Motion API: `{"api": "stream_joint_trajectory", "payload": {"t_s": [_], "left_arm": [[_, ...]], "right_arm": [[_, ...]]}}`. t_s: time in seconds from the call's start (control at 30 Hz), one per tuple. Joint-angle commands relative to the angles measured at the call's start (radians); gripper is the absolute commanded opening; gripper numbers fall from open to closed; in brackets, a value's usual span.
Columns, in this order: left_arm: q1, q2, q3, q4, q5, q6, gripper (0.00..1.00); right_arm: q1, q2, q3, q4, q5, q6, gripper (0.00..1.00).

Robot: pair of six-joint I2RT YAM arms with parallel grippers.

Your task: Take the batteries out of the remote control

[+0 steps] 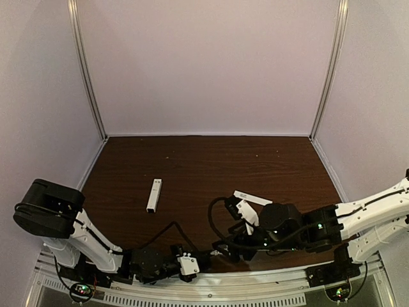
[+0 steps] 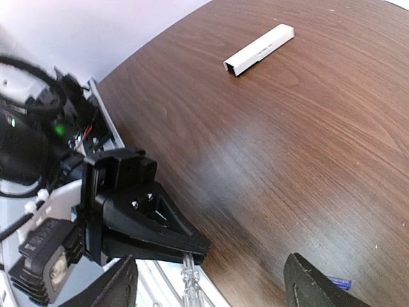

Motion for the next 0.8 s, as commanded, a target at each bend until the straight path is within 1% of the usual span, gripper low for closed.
{"api": "stream_joint_trajectory", "payload": {"t_s": [0.0, 0.1, 0.23, 0.33, 0.5, 0.67, 0.77], "left_arm": [[-0.002, 0.003, 0.002, 0.052, -0.092, -0.047, 0.0], [0.012, 0.001, 0.03, -0.004, -0.139, -0.094, 0.0], [0.06, -0.008, 0.071, -0.118, -0.151, -0.198, 0.0], [0.108, -0.024, 0.097, -0.201, -0.137, -0.287, 0.0], [0.221, -0.052, 0.158, -0.372, -0.081, -0.488, 0.0], [0.332, -0.045, 0.24, -0.546, -0.047, -0.67, 0.0], [0.382, -0.025, 0.285, -0.604, -0.044, -0.752, 0.0]], "right_arm": [[0.003, -0.073, -0.023, -0.086, 0.195, 0.055, 0.98], [0.002, -0.121, -0.027, -0.132, 0.287, 0.088, 1.0], [0.003, -0.189, -0.046, -0.17, 0.386, 0.135, 1.0], [0.003, -0.246, -0.066, -0.204, 0.464, 0.174, 1.0], [0.003, -0.328, -0.108, -0.239, 0.572, 0.219, 1.0], [0.002, -0.36, -0.135, -0.242, 0.596, 0.234, 1.0], [0.003, -0.348, -0.132, -0.253, 0.595, 0.244, 1.0]]}}
